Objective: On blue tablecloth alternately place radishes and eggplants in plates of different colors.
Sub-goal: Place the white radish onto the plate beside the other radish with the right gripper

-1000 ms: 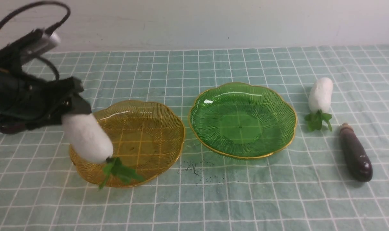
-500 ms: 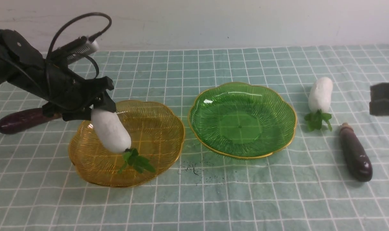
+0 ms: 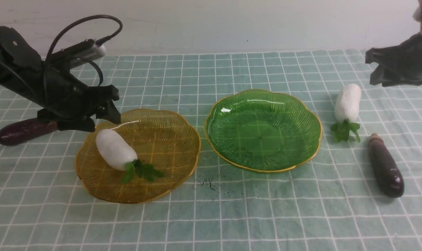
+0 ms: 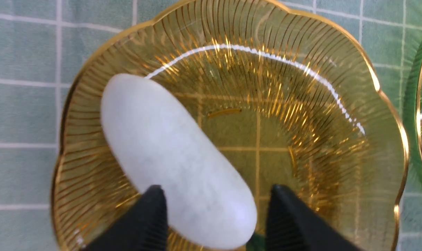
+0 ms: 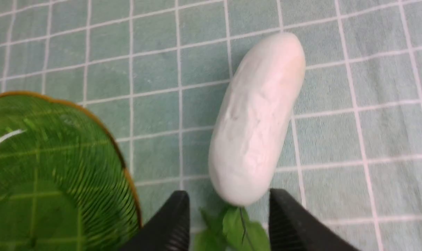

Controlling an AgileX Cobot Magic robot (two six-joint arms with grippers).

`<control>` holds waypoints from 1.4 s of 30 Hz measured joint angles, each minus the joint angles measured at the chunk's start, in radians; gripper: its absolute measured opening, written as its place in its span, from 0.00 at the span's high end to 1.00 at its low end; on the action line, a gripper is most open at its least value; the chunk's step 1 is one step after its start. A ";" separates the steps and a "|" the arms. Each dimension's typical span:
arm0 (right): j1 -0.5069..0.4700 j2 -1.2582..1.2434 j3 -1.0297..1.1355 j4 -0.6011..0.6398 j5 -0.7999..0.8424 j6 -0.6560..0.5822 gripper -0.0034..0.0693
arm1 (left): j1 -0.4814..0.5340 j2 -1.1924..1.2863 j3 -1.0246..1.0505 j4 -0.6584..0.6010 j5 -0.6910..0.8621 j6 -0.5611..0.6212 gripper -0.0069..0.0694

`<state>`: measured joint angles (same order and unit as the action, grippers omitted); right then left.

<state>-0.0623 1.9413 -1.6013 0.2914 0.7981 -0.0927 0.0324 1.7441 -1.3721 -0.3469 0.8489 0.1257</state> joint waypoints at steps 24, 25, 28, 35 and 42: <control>0.021 0.160 -0.404 0.139 0.267 0.000 0.32 | -0.005 -0.486 0.086 0.230 0.278 0.067 0.92; 0.037 0.125 -0.414 0.189 0.282 -0.029 0.32 | -0.005 -0.486 0.096 0.230 0.273 0.058 0.92; 0.125 0.068 -0.424 0.305 0.309 -0.096 0.32 | -0.005 -0.486 0.122 0.229 0.257 0.043 0.92; 0.392 0.109 -0.426 0.391 0.308 -0.184 0.32 | -0.005 -0.486 0.134 0.190 0.206 0.040 0.92; 0.590 0.246 -0.425 0.382 0.167 -0.195 0.32 | -0.005 -0.486 0.134 0.177 0.201 0.039 0.92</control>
<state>0.5273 2.1873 -2.0259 0.6738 0.9652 -0.2876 0.0278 1.2579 -1.2383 -0.1702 1.0496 0.1649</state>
